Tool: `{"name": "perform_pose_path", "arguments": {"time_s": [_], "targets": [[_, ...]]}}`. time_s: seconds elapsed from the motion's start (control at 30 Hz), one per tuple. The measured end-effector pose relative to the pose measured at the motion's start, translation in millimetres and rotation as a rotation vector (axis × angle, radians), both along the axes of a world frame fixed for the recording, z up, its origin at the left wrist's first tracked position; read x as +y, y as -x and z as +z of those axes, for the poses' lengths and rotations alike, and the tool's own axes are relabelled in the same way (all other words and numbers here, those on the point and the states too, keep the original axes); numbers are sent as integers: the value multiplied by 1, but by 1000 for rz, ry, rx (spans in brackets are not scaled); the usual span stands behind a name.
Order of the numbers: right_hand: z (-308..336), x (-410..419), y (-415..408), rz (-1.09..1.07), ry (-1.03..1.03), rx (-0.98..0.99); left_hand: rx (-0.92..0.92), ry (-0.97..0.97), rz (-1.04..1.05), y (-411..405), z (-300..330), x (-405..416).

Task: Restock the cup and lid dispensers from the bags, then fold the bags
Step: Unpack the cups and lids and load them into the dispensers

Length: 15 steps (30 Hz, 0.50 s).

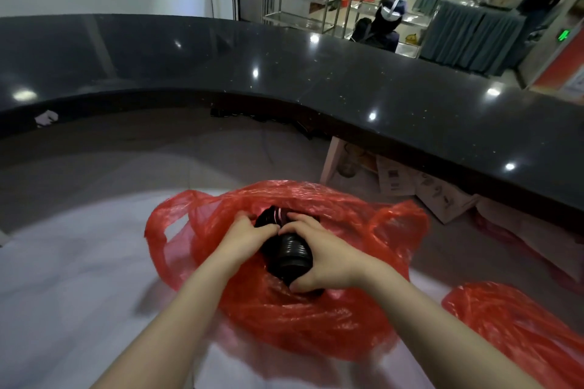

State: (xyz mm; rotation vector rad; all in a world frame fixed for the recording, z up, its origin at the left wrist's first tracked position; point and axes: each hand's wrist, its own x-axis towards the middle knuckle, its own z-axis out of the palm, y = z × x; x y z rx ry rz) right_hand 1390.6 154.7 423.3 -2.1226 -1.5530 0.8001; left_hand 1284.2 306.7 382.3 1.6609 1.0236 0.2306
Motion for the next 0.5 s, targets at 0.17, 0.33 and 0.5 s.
{"name": "perform_pose_path", "arguments": {"time_s": [0.17, 0.33, 0.5], "targets": [[0, -18, 5, -48, 39, 68, -33, -5, -81, 7, 7, -4], [7, -37, 0, -75, 55, 208, -20, -47, -153, 20, 9, -7], [25, -54, -6, -149, -47, 248, -84, -103, -247, 33, 20, -13]]}}
